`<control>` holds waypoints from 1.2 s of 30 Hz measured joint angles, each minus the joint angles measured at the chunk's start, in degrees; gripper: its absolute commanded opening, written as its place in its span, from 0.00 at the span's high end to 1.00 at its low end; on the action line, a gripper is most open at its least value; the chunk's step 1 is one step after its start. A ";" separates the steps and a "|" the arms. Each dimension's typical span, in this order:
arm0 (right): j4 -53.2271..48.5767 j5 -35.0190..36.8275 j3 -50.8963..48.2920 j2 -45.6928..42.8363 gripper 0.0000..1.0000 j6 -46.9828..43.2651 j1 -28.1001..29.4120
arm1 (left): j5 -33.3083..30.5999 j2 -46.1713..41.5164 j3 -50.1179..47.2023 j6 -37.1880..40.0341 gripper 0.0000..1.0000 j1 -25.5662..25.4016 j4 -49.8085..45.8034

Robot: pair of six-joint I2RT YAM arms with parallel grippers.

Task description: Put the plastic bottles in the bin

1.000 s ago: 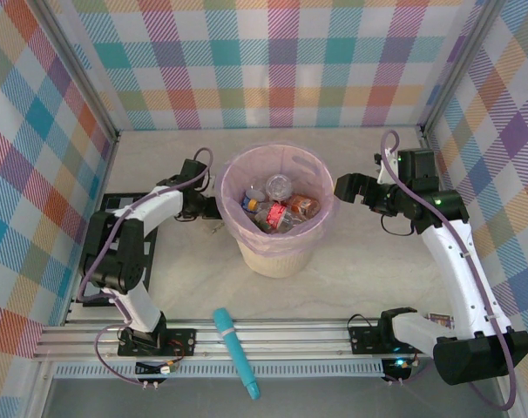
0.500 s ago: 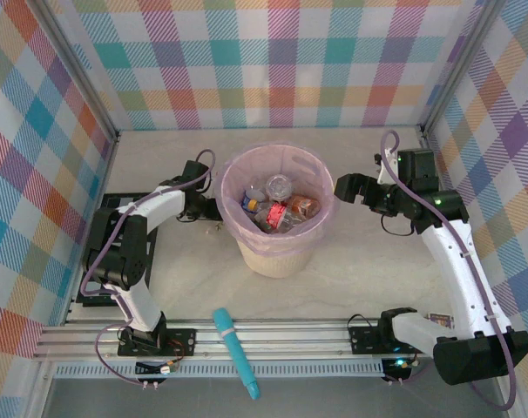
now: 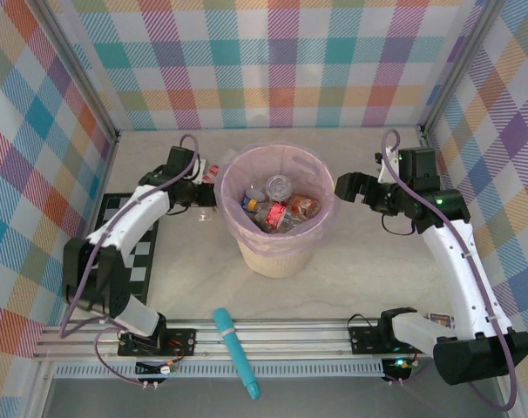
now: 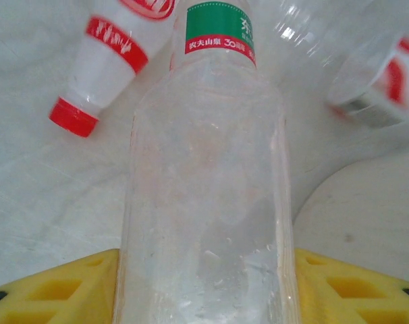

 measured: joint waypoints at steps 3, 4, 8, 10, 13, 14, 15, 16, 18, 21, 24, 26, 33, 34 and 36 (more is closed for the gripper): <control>0.04 -0.22 0.74 0.35 0.02 0.00 0.00 | -1.16 -5.16 0.87 -1.16 0.45 -0.17 -2.21; 0.04 -0.26 1.07 0.59 0.01 0.00 0.00 | -1.77 -6.84 1.25 -1.42 0.46 -0.17 -3.02; 0.11 -0.48 1.81 1.22 0.02 0.00 0.00 | -4.39 -12.61 4.26 -2.16 0.48 -0.17 -7.15; 0.11 -0.66 1.92 1.42 0.02 0.00 0.00 | -5.25 -15.17 7.34 -2.51 0.50 -0.17 -9.22; 0.20 -0.68 1.99 1.62 0.02 0.00 0.00 | -4.61 -17.84 13.38 -2.78 0.54 -0.28 -11.56; 0.22 -0.68 1.99 1.68 0.01 0.00 0.00 | -4.09 -18.43 15.30 -2.80 0.56 -0.37 -11.98; 0.28 -0.68 1.99 1.68 0.02 0.00 0.00 | -3.37 -19.02 17.55 -2.95 0.57 -0.74 -12.37; 0.31 -0.70 1.99 1.75 0.02 0.00 0.00 | -2.71 -19.50 19.76 -3.02 0.58 -1.40 -12.70; 0.44 -0.76 1.99 1.84 0.02 0.00 0.00 | -1.55 -19.89 23.39 -3.21 0.59 -3.65 -13.11; 0.50 -0.83 1.99 1.88 0.02 0.00 0.00 | 0.17 -18.95 28.81 -3.21 0.61 -8.68 -13.94; 0.55 -0.83 1.99 1.88 0.01 0.00 0.00 | 0.79 -16.24 33.18 -3.13 0.63 -14.08 -15.13; 0.52 -0.83 1.99 1.88 0.02 0.00 0.00 | 0.79 -13.27 35.65 -2.62 0.64 -17.70 -16.26; 0.48 -0.66 1.99 1.84 0.01 -0.02 0.00 | 0.59 -1.66 41.64 1.64 0.67 -26.29 -22.18; 0.48 -0.63 1.99 1.81 0.01 -0.02 0.00 | 0.37 -0.26 42.36 2.40 0.67 -27.26 -23.32; 0.48 -0.63 1.99 1.79 0.02 -0.02 0.00 | 0.20 1.60 43.30 3.69 0.67 -28.76 -24.96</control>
